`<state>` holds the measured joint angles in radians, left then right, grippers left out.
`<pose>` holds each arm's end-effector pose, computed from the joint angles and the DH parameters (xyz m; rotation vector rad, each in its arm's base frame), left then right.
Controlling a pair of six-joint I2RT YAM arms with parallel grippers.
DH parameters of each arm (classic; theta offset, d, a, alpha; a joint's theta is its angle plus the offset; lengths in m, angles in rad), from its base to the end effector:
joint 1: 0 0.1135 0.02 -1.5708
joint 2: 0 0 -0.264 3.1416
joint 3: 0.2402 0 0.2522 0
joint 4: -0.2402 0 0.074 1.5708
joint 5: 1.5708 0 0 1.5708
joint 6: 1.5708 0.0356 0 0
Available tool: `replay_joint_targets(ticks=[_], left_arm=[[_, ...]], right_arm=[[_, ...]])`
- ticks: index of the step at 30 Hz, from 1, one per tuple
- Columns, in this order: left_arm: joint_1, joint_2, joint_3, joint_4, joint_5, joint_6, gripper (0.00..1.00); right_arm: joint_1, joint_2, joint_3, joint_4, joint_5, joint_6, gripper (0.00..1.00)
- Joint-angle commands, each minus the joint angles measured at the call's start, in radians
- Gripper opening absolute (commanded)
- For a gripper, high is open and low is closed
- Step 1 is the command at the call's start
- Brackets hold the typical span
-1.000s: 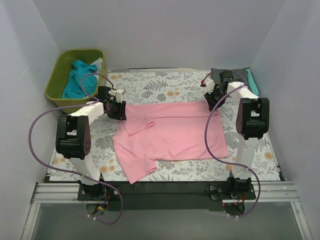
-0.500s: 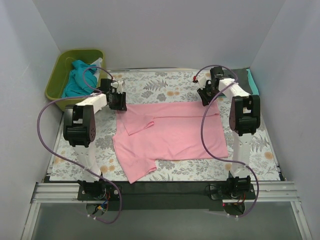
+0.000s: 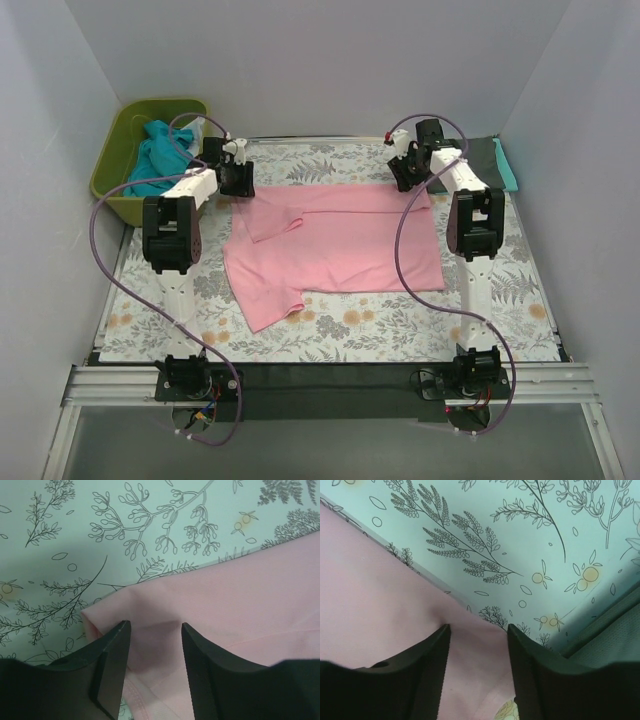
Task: Fold and stack the t-shirts
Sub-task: Fold the tshirt
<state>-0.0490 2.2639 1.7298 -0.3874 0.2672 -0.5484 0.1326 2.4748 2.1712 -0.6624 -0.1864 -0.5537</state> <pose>0.4945 -0.0337 0.1572 -0.5159 2.4875 -0.5774 0.5355 0.0781 0.1711 -0.9143 2.3412 0.0658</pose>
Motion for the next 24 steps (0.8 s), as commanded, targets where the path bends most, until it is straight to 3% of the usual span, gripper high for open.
replay_joint_targets(ticks=[1,2,4,6,8,14,17,24], left_arm=[[0.008,-0.069,0.054,-0.047,0.090,0.030,0.45],[0.008,-0.093,0.057,-0.060,0.114,0.030,0.49],[0.008,-0.173,0.056,-0.082,0.199,0.042,0.52],[0.009,-0.234,0.031,-0.122,0.266,0.056,0.67],[0.009,-0.351,-0.054,-0.145,0.329,0.083,0.70],[0.023,-0.616,-0.330,-0.224,0.372,0.201,0.72],[0.032,-0.733,-0.485,-0.292,0.406,0.260,0.72],[0.032,-0.948,-0.759,-0.344,0.369,0.445,0.61]], right_arm=[[0.018,-0.066,-0.045,-0.006,-0.039,0.015,0.50],[0.021,-0.147,-0.080,-0.006,-0.051,0.015,0.57],[0.021,-0.236,-0.189,-0.008,-0.085,0.008,0.60],[0.021,-0.383,-0.269,-0.011,-0.111,-0.020,0.63],[0.019,-0.527,-0.405,-0.013,-0.114,-0.044,0.70],[0.019,-0.802,-0.780,-0.060,-0.073,-0.146,0.79],[0.021,-0.910,-0.910,-0.095,-0.067,-0.199,0.74],[0.056,-1.092,-1.159,-0.112,-0.055,-0.232,0.51]])
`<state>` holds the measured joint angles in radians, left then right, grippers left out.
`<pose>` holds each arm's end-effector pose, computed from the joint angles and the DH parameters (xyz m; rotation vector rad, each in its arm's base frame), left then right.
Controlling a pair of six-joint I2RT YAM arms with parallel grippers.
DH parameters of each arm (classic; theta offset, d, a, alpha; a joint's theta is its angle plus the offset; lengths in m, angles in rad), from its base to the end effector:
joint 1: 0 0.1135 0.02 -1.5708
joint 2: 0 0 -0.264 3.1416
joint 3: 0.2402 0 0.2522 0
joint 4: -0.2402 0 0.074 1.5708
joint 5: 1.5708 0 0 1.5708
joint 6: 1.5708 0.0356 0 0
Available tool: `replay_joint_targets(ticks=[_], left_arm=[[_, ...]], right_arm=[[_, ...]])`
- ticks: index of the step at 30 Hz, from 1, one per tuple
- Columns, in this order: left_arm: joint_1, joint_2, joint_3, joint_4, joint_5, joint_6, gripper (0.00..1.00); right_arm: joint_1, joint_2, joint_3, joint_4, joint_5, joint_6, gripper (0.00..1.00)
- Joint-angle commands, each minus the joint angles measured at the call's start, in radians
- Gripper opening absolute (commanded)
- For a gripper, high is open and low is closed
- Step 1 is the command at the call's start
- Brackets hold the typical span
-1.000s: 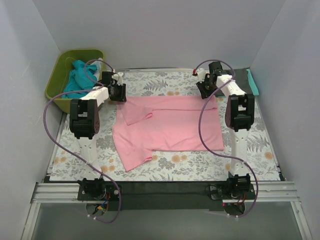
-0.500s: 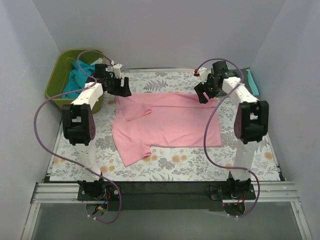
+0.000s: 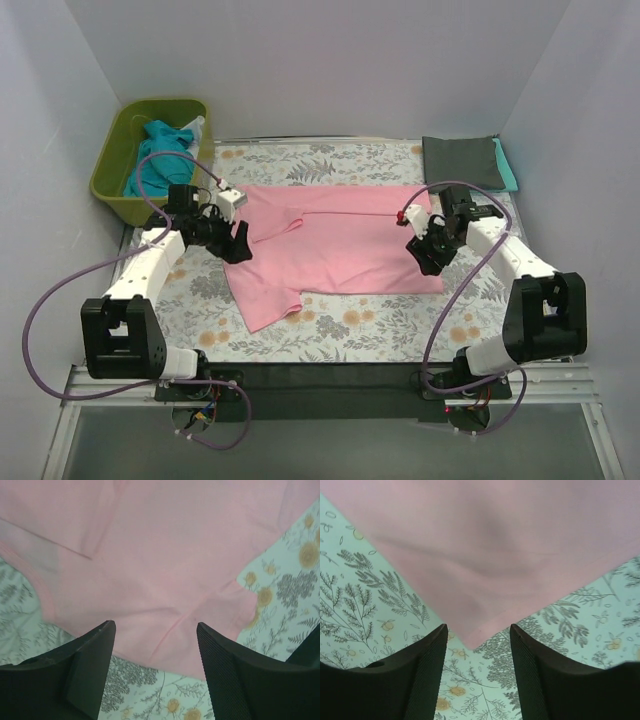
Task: Fold and stack the t-shirts
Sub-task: Fold the tshirt
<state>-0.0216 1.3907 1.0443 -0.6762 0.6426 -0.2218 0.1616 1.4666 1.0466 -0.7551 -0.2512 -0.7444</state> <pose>0.2764 -0.0273 0.2590 -0.0172 2.5399 -0.9218 0.2774 0.0542 0.2309 -1.2374 2.3866 0.1702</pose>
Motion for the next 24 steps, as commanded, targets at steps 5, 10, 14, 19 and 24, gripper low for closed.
replay_joint_targets(ticks=[5,10,14,19,24], left_arm=[[-0.009,-0.105,-0.165,-0.072,-0.064,0.217,0.54],[-0.015,-0.116,-0.224,-0.063,-0.104,0.268,0.52],[-0.017,-0.128,-0.244,-0.048,-0.109,0.271,0.52],[-0.028,-0.128,-0.251,-0.056,-0.119,0.300,0.53],[-0.052,-0.108,-0.270,-0.049,-0.155,0.318,0.53]], right_arm=[[0.078,-0.109,-0.153,-0.004,0.039,-0.050,0.43],[0.125,-0.161,-0.255,0.057,0.098,-0.058,0.43],[0.144,-0.190,-0.322,0.138,0.179,-0.064,0.46],[0.144,-0.204,-0.353,0.177,0.233,-0.081,0.46],[0.144,-0.204,-0.367,0.184,0.240,-0.098,0.43]])
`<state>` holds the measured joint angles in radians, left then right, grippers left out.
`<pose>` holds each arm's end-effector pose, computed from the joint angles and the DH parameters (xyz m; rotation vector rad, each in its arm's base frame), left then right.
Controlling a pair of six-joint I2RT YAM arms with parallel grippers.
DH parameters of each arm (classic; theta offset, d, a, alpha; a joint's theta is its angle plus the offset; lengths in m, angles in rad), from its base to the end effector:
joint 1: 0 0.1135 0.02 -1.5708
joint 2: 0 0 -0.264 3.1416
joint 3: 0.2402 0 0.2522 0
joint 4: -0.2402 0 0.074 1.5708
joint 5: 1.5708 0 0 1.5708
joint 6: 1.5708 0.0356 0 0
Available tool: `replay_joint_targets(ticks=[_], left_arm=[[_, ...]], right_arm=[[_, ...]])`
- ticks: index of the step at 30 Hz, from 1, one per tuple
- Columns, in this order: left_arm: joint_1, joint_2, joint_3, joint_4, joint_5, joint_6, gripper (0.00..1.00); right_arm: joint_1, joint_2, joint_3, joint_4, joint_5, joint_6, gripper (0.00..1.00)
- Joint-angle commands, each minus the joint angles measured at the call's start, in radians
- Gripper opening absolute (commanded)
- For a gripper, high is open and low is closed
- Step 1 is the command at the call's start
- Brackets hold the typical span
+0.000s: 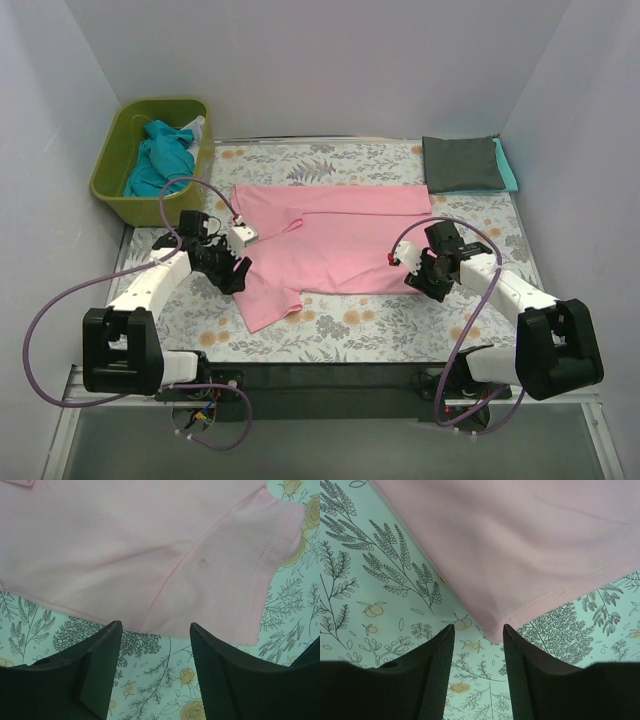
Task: Fold and stack the t-shirts
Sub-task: Fold the tshirt
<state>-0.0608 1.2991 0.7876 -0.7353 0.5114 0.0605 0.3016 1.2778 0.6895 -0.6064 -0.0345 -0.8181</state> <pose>0.2241 -0.0311 0.2007 0.2823 2.7219 -0.7148 0.2107 0.0668 0.1783 -1.4776 2.3406 -0.0884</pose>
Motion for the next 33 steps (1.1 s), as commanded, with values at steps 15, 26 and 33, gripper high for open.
replay_joint_targets(ticks=[15,26,33], left_arm=[[-0.088,-0.012,-0.165,0.120,-0.159,0.045,0.49],[-0.116,-0.037,-0.209,0.123,-0.197,0.067,0.09],[-0.116,-0.128,-0.169,0.039,-0.165,0.065,0.00]], right_arm=[[0.004,0.046,-0.085,0.119,0.065,-0.018,0.32],[0.004,0.042,-0.082,0.125,0.090,-0.010,0.01],[0.004,-0.015,-0.061,0.082,0.097,-0.018,0.01]])
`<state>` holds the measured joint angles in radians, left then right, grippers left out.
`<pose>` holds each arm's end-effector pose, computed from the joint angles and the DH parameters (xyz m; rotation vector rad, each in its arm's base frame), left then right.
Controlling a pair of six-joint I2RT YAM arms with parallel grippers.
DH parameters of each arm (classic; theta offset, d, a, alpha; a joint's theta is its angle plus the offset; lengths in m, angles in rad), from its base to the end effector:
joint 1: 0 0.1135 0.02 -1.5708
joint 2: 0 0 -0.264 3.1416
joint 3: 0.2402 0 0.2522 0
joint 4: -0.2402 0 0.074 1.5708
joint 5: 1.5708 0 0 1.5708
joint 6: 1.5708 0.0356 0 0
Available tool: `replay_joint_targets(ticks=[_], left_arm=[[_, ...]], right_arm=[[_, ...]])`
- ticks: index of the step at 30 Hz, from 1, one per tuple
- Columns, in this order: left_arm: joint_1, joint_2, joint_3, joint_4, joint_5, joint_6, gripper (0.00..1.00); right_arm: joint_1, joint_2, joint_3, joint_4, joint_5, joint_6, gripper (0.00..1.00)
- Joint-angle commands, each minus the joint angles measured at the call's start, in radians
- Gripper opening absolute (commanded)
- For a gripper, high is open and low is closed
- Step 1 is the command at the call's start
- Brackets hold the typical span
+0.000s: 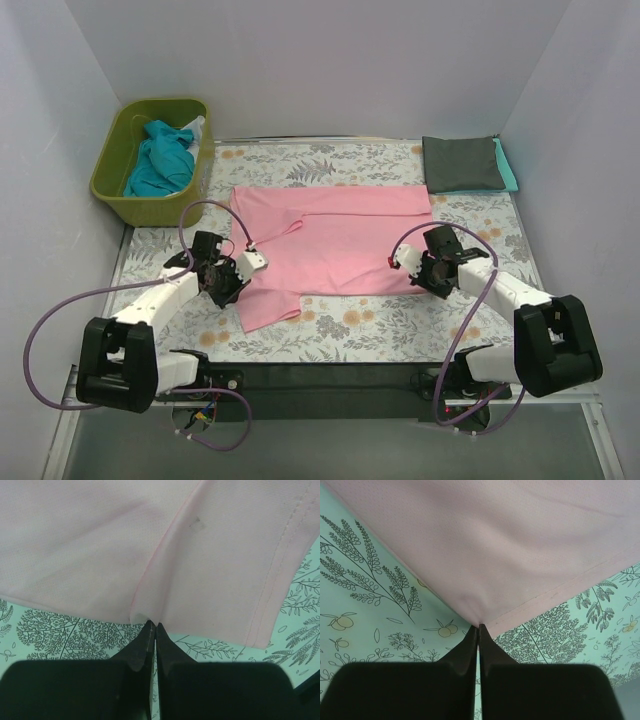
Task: Fold and stack the t-shirts
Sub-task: Fold the tshirt
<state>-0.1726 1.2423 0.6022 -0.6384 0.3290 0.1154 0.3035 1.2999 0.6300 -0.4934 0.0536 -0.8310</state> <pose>0.1932 -0.0454 0.1621 0.4731 2.7823 -0.4800 0.2125 0.0645 0.1622 -1.4667 2.3306 -0.2196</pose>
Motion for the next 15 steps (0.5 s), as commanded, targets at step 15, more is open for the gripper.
replay_joint_targets(ticks=[15], left_arm=[[0.008,-0.225,0.165,-0.372,0.064,0.035,0.00]], right_arm=[[-0.001,-0.237,0.036,-0.200,0.015,-0.045,0.01]])
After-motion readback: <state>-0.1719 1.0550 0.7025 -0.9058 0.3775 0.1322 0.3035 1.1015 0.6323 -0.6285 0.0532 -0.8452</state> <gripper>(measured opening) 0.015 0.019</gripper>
